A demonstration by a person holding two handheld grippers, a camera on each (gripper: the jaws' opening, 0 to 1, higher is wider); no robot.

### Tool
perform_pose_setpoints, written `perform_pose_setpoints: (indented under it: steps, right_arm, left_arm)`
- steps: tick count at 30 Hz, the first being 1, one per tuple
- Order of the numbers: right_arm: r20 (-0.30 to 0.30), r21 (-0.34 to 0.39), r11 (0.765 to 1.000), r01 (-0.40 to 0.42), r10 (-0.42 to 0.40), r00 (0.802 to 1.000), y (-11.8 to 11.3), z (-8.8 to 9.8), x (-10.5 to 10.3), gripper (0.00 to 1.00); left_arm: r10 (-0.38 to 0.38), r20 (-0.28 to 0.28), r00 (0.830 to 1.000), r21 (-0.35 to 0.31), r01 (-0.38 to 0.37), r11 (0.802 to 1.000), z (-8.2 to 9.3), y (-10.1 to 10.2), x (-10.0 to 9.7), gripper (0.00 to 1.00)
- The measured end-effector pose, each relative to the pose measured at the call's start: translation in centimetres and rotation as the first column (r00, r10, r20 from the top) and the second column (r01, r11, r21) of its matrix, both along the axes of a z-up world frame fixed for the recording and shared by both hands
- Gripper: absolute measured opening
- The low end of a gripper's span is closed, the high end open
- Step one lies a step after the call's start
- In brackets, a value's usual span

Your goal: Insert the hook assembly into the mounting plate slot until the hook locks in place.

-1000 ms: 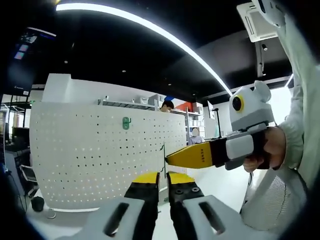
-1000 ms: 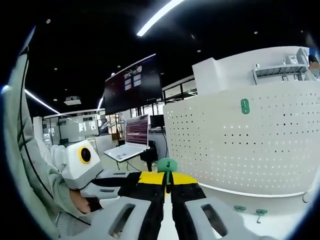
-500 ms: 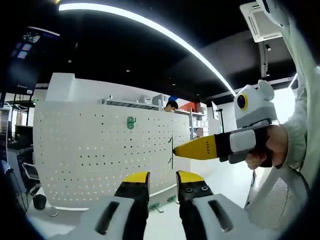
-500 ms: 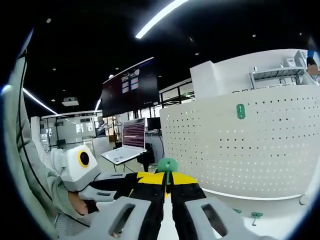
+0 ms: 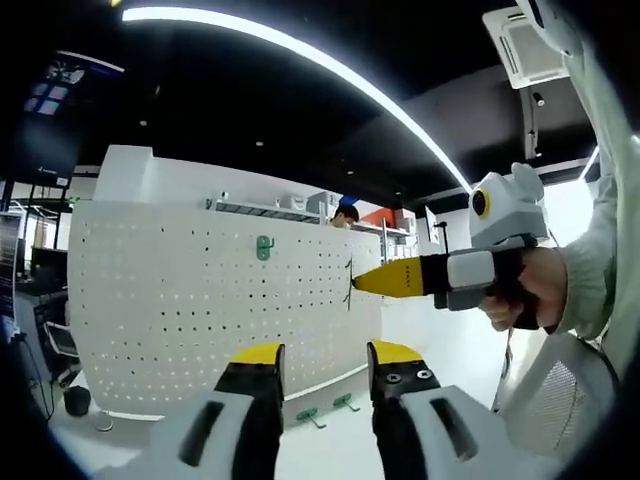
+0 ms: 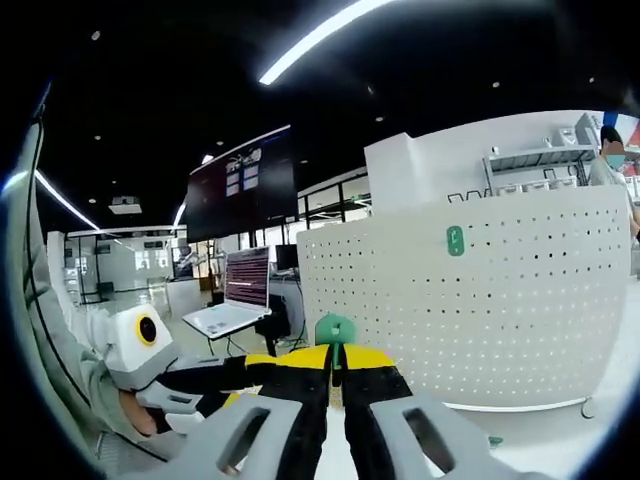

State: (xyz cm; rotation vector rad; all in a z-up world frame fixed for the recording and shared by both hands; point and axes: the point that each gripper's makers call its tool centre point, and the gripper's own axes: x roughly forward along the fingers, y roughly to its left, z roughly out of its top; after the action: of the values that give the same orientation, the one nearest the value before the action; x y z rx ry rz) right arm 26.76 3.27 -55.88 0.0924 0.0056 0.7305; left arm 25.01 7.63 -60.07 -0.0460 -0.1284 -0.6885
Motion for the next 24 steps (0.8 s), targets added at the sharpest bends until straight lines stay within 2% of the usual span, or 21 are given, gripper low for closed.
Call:
perform_pose_setpoints:
  steps: [11,17,24]
  right_arm:
    - [0.068,0.005,0.992,0.128,-0.128,0.989,-3.8,2.8,3.0,0.01]
    - [0.108,0.011,0.982,0.188,-0.188,0.976,-5.4,4.4,4.8,0.01]
    - [0.126,0.053,0.964,0.259,-0.264,0.956,-7.7,6.5,7.2,0.01]
  left_arm:
    - [-0.014,0.004,1.000,0.004,0.014,1.000,0.0,-0.3,-0.1,0.38]
    - [-0.015,0.002,1.000,0.007,0.015,1.000,-0.1,-0.3,-0.1,0.40]
    - [-0.012,0.001,1.000,0.014,0.012,1.000,-0.3,-0.3,0.0,0.44]
